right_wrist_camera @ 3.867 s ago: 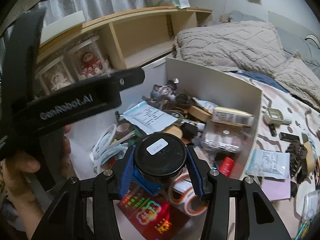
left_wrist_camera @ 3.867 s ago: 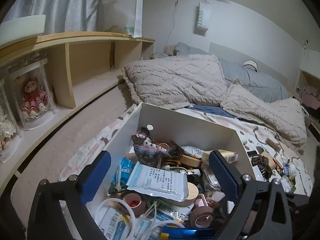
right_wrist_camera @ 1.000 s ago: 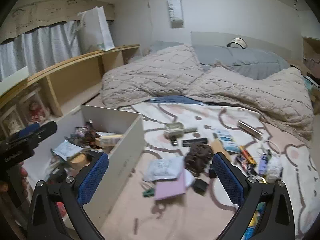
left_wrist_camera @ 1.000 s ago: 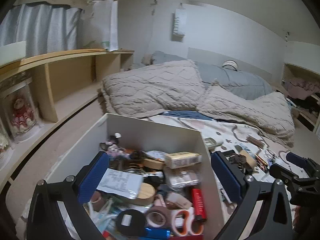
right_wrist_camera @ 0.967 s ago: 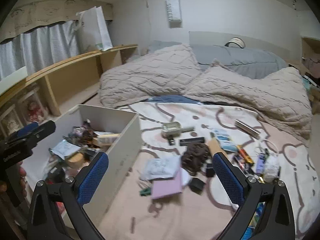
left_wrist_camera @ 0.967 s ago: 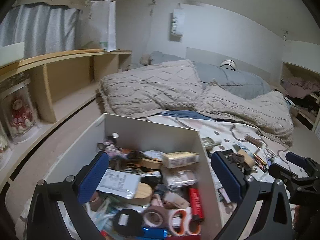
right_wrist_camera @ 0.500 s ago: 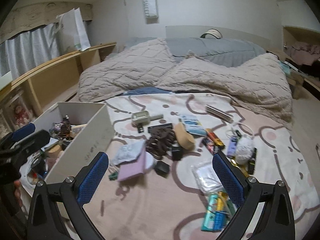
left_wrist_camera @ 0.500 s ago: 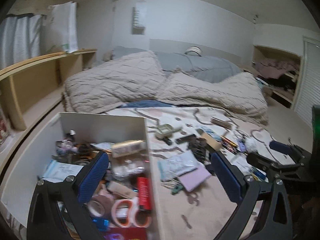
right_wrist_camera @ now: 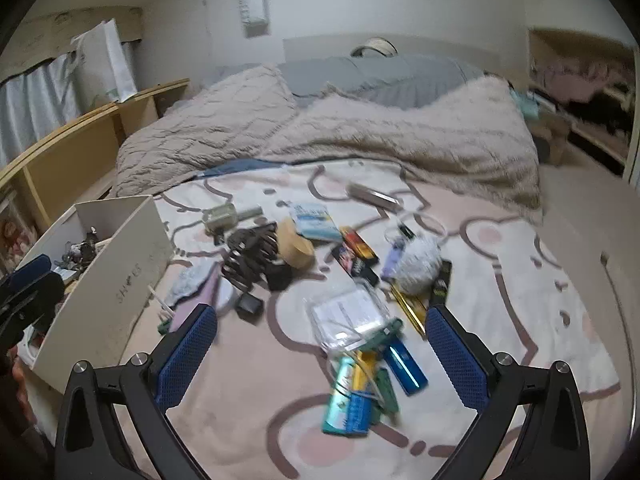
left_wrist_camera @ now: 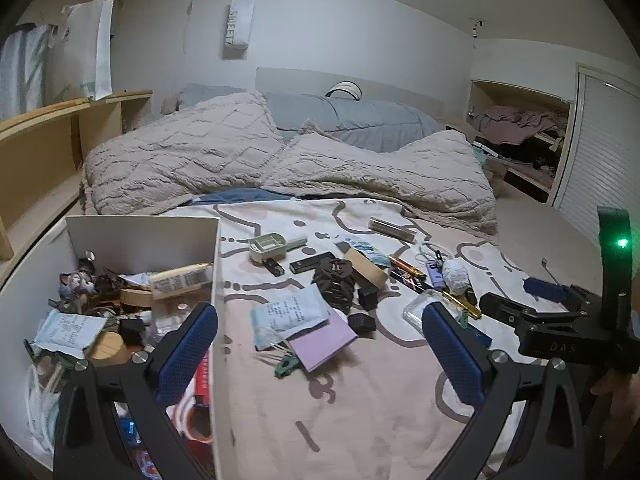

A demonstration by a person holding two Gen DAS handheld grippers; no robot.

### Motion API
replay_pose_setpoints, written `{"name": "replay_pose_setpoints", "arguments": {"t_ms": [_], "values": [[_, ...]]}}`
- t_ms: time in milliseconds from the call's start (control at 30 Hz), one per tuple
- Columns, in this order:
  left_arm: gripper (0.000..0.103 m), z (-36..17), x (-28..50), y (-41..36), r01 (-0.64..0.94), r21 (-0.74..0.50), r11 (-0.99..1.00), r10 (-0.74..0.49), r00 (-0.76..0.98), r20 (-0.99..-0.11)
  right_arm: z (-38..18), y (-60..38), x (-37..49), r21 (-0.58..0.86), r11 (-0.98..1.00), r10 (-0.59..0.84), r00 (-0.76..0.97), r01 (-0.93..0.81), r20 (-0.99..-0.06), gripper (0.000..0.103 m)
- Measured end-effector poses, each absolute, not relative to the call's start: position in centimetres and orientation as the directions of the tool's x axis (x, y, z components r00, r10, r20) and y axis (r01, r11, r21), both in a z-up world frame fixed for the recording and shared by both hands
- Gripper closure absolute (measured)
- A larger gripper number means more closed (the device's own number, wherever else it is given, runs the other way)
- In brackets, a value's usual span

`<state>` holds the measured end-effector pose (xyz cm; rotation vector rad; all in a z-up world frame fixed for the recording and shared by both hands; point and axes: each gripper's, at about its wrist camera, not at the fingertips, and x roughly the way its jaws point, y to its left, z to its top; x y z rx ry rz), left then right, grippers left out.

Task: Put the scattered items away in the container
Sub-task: 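Move the right tool toward the blue lighters on the sheet, then grasp the blue lighter and green clip with the right gripper, drag them out, release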

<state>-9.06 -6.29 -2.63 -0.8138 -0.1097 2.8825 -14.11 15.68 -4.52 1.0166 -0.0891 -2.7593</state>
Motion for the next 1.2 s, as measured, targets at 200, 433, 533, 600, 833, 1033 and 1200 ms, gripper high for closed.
{"name": "replay_pose_setpoints", "arguments": {"t_ms": [200,433,533,600,833,1033,1200], "values": [[0.0,-3.7,-9.4,-5.4,-0.15,-0.177,-0.973,0.222,-0.825,-0.521,-6.4,19.1,-14.5,0.152,-0.985,-0.162,-0.741,0.081,-0.652,0.018],[0.0,-5.4,-9.5,-3.6,-0.185,-0.197,-0.963,0.264,-0.8,-0.539,-9.4,21.3,-16.2,0.168,-0.985,-0.15,-0.685,0.04,-0.713,0.06],[0.0,-6.1,-9.6,-3.0,-0.191,-0.19,-0.963,0.266,-0.786,-0.558,-10.7,21.6,-17.2,0.191,-0.981,-0.171,-0.657,0.042,-0.735,0.071],[0.0,-6.7,-9.7,-2.9,-0.2,-0.187,-0.962,0.272,-0.773,-0.573,-11.4,21.5,-18.1,0.195,-0.98,-0.177,-0.638,0.042,-0.749,0.077],[0.0,-8.5,-10.0,-2.8,-0.221,-0.211,-0.952,0.305,-0.728,-0.614,-13.9,19.8,-19.9,0.232,-0.969,-0.242,-0.559,0.09,-0.793,0.078],[0.0,-9.6,-10.1,-2.9,-0.211,-0.217,-0.953,0.302,-0.703,-0.644,-14.0,16.4,-17.5,0.172,-0.962,-0.262,-0.544,0.211,-0.797,0.078],[0.0,-10.5,-9.8,-3.0,-0.206,-0.233,-0.95,0.31,-0.68,-0.665,-14.3,14.5,-14.9,0.139,-0.948,-0.278,-0.534,0.286,-0.799,0.078]]}}
